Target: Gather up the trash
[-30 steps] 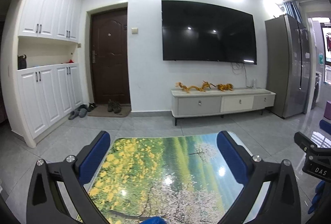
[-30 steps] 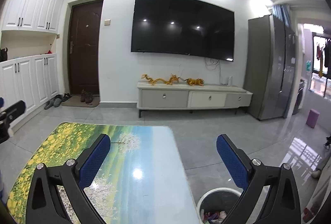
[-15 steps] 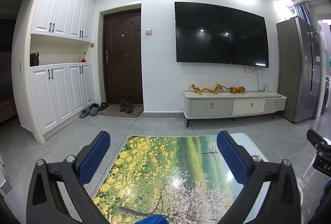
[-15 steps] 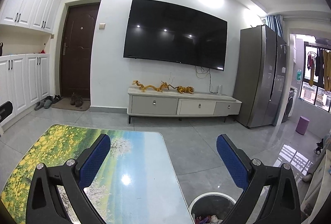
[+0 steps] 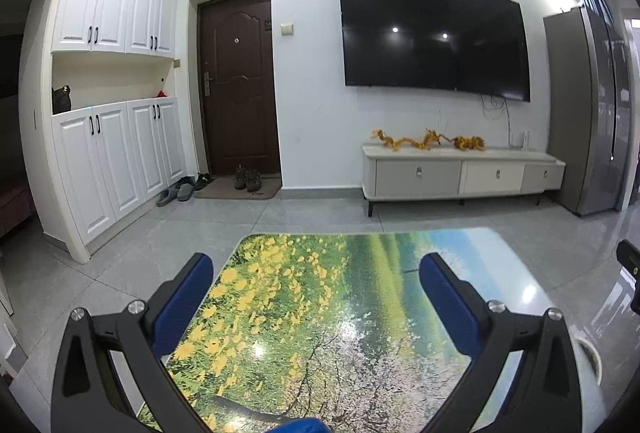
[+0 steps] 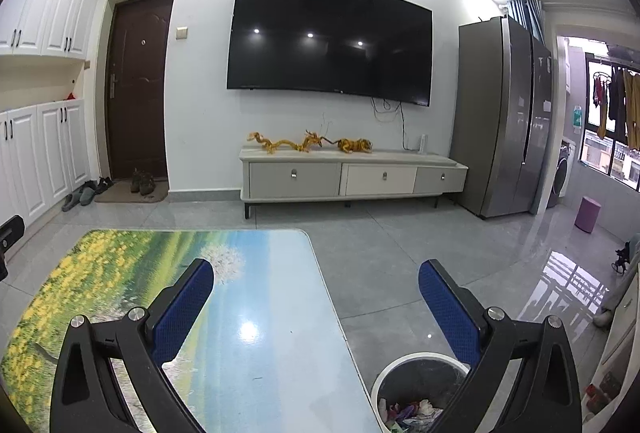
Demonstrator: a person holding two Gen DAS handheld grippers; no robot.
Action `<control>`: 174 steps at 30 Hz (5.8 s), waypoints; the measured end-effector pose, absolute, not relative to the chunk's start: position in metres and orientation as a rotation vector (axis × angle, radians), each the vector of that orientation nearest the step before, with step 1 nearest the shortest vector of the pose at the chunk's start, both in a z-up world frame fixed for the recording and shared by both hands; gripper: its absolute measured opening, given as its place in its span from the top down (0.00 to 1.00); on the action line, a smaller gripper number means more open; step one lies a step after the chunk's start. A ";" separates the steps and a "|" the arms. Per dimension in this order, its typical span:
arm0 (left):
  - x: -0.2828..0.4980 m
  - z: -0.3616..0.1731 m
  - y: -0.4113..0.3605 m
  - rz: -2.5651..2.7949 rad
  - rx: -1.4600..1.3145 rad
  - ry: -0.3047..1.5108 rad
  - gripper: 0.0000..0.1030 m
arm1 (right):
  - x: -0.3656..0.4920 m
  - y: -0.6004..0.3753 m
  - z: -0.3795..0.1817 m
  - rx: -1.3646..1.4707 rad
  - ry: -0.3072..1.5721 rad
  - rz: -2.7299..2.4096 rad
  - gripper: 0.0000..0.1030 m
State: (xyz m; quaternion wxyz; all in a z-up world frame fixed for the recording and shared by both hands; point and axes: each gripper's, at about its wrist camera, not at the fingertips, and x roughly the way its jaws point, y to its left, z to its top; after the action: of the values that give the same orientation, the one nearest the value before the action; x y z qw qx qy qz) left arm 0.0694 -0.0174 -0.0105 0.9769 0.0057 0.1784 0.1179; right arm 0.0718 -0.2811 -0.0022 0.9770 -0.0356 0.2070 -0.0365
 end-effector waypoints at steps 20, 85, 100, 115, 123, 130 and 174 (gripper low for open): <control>0.168 -0.083 -0.049 0.137 0.074 0.595 0.00 | 0.154 -0.308 -0.082 -0.045 0.627 -0.103 0.00; 0.119 -0.037 -0.037 0.095 0.050 0.547 0.00 | 0.112 -0.295 -0.041 -0.112 0.539 -0.127 0.00; 0.118 -0.037 -0.037 0.094 0.051 0.547 0.00 | 0.107 -0.297 -0.041 -0.115 0.535 -0.143 0.00; 0.112 -0.038 -0.032 0.097 0.037 0.536 0.00 | 0.101 -0.301 -0.035 -0.140 0.522 -0.178 0.00; 0.107 -0.035 -0.036 0.086 0.049 0.531 0.00 | 0.098 -0.301 -0.033 -0.139 0.520 -0.174 0.00; 0.099 -0.030 -0.038 0.091 0.057 0.515 0.00 | 0.092 -0.301 -0.028 -0.134 0.514 -0.166 0.00; 0.036 -0.006 -0.021 0.101 0.013 0.451 0.00 | 0.051 -0.277 0.018 -0.179 0.395 -0.090 0.00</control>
State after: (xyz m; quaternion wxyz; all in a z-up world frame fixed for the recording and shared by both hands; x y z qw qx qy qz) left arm 0.0360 -0.0212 -0.0059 0.9734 0.0064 0.2233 0.0502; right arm 0.0513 -0.2775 0.0181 0.9756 -0.0888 0.1958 -0.0449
